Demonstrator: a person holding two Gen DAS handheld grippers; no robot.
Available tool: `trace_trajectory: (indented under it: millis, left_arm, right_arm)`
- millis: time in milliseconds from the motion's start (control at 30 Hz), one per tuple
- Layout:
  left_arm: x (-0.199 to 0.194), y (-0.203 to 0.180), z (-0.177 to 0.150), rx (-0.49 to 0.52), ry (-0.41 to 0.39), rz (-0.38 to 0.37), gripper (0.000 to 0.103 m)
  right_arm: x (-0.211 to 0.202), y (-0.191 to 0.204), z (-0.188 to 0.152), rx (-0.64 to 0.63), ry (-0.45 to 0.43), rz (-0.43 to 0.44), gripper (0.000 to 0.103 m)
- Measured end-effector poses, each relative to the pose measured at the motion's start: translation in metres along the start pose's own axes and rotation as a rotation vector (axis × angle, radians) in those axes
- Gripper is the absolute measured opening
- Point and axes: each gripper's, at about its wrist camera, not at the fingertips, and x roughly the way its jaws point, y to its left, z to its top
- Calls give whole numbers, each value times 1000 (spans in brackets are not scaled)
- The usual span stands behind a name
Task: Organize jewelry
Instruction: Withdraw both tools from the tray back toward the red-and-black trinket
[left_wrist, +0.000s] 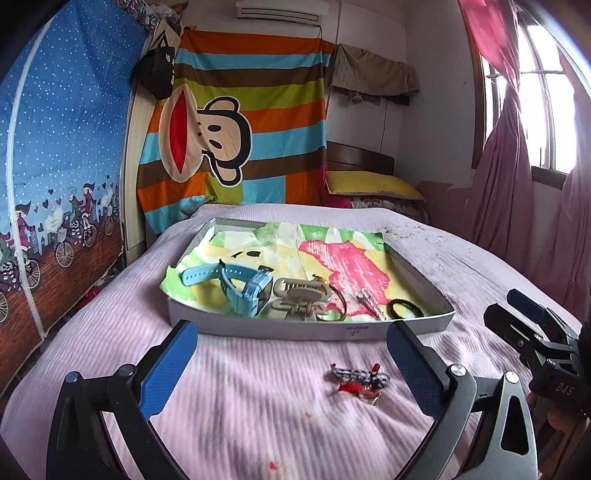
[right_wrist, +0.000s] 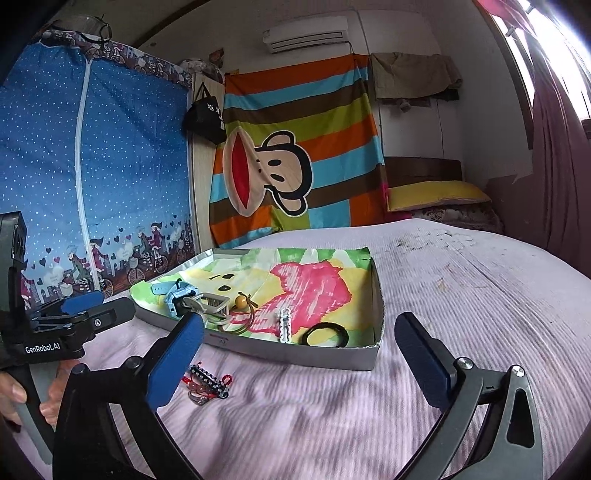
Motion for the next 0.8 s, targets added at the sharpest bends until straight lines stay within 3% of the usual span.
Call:
trace_trajectory:
  millis: [400,700,733,800]
  left_arm:
    - [6,17,-15,9,108,4,103]
    - [19,16,-19,38,206,-49,103]
    - [20,15,-19,41,212,-52,103]
    - [22,13,-20,52,225,-62,103]
  right_arm:
    - [11,5,-11,-23,67,24,101]
    - [31,8,-20,-42,172,63,101]
    - [33,8,-21,-43,184,72,100]
    - [38,10,-23,-45,208,85,88]
